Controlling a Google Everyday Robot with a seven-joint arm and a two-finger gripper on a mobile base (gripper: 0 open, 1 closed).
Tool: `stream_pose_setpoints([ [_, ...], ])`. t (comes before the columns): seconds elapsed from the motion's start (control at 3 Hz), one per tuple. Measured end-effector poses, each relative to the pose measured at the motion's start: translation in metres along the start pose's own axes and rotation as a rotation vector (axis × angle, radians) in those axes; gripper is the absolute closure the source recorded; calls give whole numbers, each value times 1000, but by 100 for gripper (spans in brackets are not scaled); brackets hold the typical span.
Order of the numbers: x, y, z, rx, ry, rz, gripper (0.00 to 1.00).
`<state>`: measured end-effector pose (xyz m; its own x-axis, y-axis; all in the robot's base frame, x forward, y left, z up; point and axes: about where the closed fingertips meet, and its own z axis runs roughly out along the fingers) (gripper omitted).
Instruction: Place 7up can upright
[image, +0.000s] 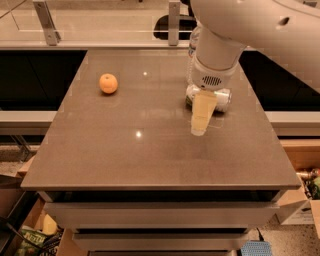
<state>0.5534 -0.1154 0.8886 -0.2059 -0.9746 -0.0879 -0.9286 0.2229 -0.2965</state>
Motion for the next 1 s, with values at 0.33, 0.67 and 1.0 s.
stream_pose_setpoints([
  [0.33, -13, -13, 13, -35, 0, -42, 0],
  [0.67, -23, -24, 32, -72, -1, -70, 0],
  [1.0, -28, -31, 53, -105, -6, -77, 0],
])
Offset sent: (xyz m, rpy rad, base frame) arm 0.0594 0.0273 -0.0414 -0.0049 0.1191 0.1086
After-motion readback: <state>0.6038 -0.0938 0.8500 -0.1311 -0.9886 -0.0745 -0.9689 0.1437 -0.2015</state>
